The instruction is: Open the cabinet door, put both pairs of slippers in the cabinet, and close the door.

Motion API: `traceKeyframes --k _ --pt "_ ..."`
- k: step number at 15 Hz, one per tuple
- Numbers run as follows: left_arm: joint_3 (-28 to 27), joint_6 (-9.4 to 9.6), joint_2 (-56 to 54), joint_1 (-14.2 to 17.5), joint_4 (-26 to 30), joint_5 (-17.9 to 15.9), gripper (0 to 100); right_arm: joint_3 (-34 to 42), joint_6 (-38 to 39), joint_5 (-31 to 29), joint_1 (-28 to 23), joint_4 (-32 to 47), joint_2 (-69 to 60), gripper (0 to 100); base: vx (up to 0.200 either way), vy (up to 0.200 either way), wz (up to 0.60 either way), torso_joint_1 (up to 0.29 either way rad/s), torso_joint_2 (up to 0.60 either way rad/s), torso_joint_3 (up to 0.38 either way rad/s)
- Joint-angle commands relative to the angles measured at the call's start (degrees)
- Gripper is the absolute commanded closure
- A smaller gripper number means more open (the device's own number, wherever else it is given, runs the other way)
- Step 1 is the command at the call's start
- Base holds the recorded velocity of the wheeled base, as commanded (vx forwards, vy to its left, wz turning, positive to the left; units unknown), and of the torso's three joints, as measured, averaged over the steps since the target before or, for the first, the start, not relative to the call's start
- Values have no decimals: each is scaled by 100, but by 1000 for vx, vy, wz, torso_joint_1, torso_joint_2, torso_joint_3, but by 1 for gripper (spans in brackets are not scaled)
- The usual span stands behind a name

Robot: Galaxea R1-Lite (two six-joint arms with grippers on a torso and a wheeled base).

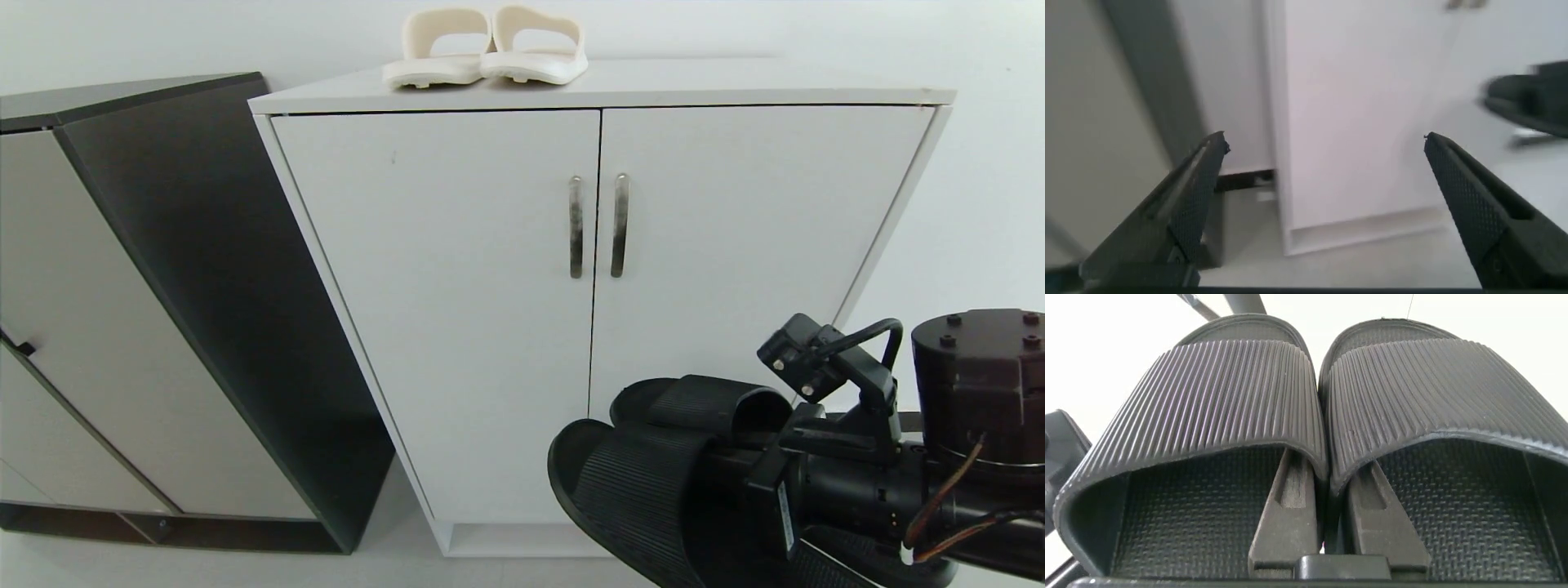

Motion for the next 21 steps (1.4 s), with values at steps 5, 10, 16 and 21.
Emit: traceKeyframes --k 5,10,16,21 --pt "-1520 138 3083 -1547 -406 -2304 0 31 -3 -3 -14 -153 -47 100 0 0 0 0 0 0" --pt "-2074 -337 4797 -4298 -1443 -731 0 118 -3 6 -14 -162 -30 100 0 0 0 0 0 0" --pt "-3559 -1031 6740 -4913 -2577 -10 0 127 -3 6 -14 -162 -47 100 0 0 0 0 0 0" --pt "-4394 -1110 7197 -4808 -2357 -959 0 136 -3 6 -14 -162 -56 100 0 0 0 0 0 0"
